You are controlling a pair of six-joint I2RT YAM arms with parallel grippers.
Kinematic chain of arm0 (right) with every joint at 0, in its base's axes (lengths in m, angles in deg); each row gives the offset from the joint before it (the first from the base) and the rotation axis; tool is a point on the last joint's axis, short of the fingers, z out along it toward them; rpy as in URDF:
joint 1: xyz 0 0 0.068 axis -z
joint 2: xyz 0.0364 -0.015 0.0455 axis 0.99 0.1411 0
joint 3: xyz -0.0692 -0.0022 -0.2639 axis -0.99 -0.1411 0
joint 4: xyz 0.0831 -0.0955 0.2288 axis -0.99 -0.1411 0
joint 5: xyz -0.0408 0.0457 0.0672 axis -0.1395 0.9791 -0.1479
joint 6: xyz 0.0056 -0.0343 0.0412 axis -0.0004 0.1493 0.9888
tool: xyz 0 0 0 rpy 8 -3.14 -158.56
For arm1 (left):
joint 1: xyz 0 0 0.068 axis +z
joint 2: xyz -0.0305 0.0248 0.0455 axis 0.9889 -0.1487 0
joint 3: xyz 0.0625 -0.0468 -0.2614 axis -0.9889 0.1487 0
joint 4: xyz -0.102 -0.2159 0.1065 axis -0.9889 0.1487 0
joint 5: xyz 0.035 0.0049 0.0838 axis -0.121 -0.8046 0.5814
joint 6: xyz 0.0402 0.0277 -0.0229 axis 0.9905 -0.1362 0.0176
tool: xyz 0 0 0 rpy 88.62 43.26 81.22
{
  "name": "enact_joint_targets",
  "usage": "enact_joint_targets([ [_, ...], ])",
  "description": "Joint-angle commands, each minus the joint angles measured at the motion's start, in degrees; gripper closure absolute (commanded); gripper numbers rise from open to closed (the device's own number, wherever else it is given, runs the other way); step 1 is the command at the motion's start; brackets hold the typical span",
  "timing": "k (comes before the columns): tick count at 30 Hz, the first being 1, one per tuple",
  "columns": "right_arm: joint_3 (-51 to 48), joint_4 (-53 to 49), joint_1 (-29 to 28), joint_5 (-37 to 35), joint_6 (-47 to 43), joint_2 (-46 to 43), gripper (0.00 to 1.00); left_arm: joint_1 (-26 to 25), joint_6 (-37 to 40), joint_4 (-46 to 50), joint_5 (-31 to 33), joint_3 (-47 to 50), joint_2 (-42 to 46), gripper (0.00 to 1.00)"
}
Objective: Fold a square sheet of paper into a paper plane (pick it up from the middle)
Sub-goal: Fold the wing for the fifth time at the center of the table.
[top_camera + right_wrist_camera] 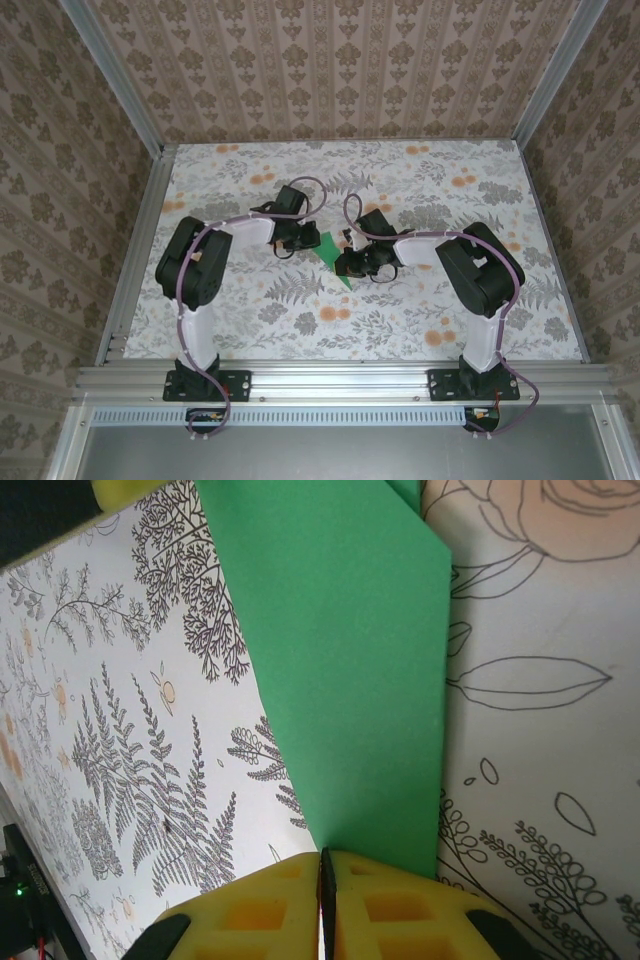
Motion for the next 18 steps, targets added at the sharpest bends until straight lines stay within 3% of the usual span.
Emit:
enact_joint_targets([
  [1, -4.28, -9.28, -0.35, -4.56, 0.2, 4.27, 0.87, 2.5, 0.73, 1.5, 2.87, 1.87, -0.77, 0.85],
  [10, -0.66, -6.51, -0.35, -1.57, 2.58, -3.64, 0.82, 3.89, 3.4, 5.18, 2.53, -1.4, 3.13, 0.81],
  [18, 0.65, -6.88, -0.06, -4.85, 0.79, -17.37, 0.56, 5.81, 4.02, 12.35, 7.74, -2.86, 8.51, 0.69],
])
